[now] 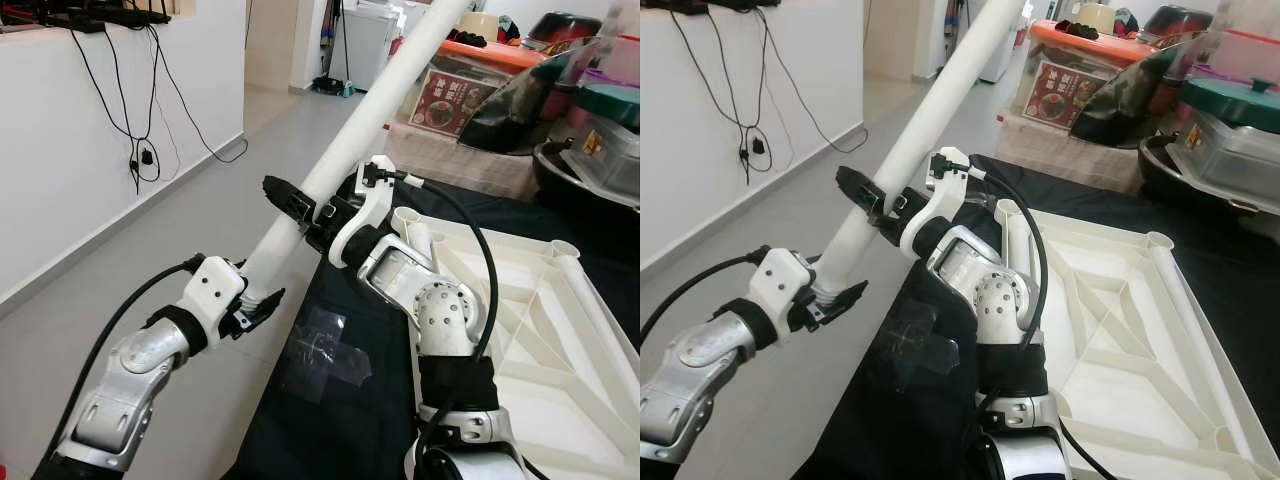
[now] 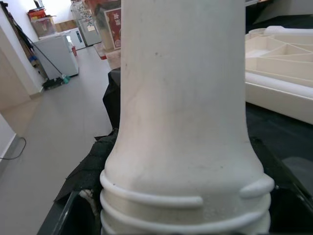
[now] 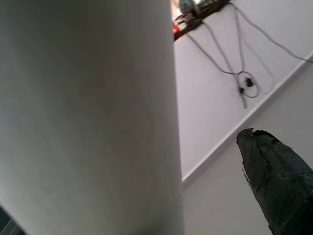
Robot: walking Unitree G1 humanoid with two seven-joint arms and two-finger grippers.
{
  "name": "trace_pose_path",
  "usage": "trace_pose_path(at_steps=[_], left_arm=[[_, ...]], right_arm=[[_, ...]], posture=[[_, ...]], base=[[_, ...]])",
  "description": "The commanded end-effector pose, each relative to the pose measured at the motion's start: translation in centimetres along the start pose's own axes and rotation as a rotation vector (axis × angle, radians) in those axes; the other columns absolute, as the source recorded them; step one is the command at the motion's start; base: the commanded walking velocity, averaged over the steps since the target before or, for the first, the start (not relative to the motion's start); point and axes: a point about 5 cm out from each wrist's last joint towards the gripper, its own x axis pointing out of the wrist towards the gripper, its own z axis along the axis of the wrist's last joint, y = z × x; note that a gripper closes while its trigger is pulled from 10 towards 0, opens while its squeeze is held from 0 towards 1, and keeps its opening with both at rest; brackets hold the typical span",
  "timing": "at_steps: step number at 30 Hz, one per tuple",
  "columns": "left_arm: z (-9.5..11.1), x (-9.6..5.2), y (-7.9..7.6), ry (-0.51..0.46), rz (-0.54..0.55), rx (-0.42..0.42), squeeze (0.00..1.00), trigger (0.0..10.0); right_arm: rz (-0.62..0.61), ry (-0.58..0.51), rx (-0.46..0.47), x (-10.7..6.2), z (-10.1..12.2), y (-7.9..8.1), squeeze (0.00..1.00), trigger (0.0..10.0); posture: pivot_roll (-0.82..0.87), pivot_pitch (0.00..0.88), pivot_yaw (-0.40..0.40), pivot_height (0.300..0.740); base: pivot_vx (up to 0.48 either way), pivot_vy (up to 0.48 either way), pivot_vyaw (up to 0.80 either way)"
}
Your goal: Building children table
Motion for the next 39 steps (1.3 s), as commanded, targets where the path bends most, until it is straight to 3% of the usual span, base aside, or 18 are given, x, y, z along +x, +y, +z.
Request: trace_pose_path(at_steps=[1, 4, 5, 6, 7, 8, 9, 31, 32, 39], left_arm=[[0.5, 0.7, -0.6, -0.032, -0.021, 0.019, 0.0, 10.0], [0.4, 0.8, -0.8, -0.032, -0.023, 0.015, 0.0, 10.0], [0.4, 0.8, -0.9, -0.032, -0.024, 0.011, 0.0, 10.0], [0.4, 0.8, -0.9, -0.032, -0.024, 0.011, 0.0, 10.0], [0.3, 0.8, -1.0, -0.03, -0.024, 0.009, 0.0, 10.0], [0.3, 0.8, -1.0, -0.03, -0.024, 0.009, 0.0, 10.0], [0.2, 0.8, -1.1, -0.029, -0.023, 0.007, 0.0, 10.0], [-0.2, 0.8, -0.5, -0.019, -0.017, 0.033, 0.0, 10.0], [-0.2, 0.7, -0.4, -0.022, -0.02, 0.027, 1.0, 10.0], [0.6, -0.1, 0.0, -0.085, -0.018, -0.042, 1.0, 10.0]], right_arm=[[-0.013, -0.019, 0.08, 0.8, -1.0, 0.6, 0.0, 10.0], [-0.019, -0.024, 0.083, 0.9, -0.9, 0.7, 0.0, 10.0], [-0.025, -0.029, 0.088, 0.9, -0.9, 0.8, 0.0, 9.4], [-0.025, -0.029, 0.088, 0.9, -0.9, 0.8, 0.0, 9.4], [-0.021, -0.033, 0.091, 1.0, -0.8, 1.1, 0.0, 6.5], [-0.021, -0.033, 0.091, 1.0, -0.8, 1.1, 0.0, 6.5], [-0.015, -0.036, 0.097, 1.0, -0.8, 1.3, 0.0, 0.0], [0.065, -0.03, 0.154, 0.4, -1.3, 3.0, 0.0, 0.0], [0.068, -0.025, 0.154, 0.4, -1.4, 3.0, 0.0, 0.0], [0.077, -0.04, 0.105, 0.2, -0.5, 2.4, 0.0, 0.0]], posture=[[0.11, 0.0, -0.143, 0.74], [0.12, 0.0, -0.144, 0.74], [0.12, 0.0, -0.144, 0.74], [0.12, 0.0, -0.144, 0.74], [0.11, 0.0, -0.143, 0.74], [0.11, 0.0, -0.143, 0.74], [0.11, 0.0, -0.145, 0.74], [0.11, 0.0, -0.142, 0.74], [0.11, 0.0, -0.142, 0.74], [0.12, 0.0, -0.148, 0.74]], base=[[0.0, 0.0, 0.0], [0.0, 0.0, 0.0], [0.0, 0.0, 0.0], [0.0, 0.0, 0.0], [0.0, 0.0, 0.0], [0.0, 0.0, 0.0], [0.0, 0.0, 0.0], [0.0, 0.0, 0.0], [0.0, 0.0, 0.0], [0.0, 0.0, 0.0]])
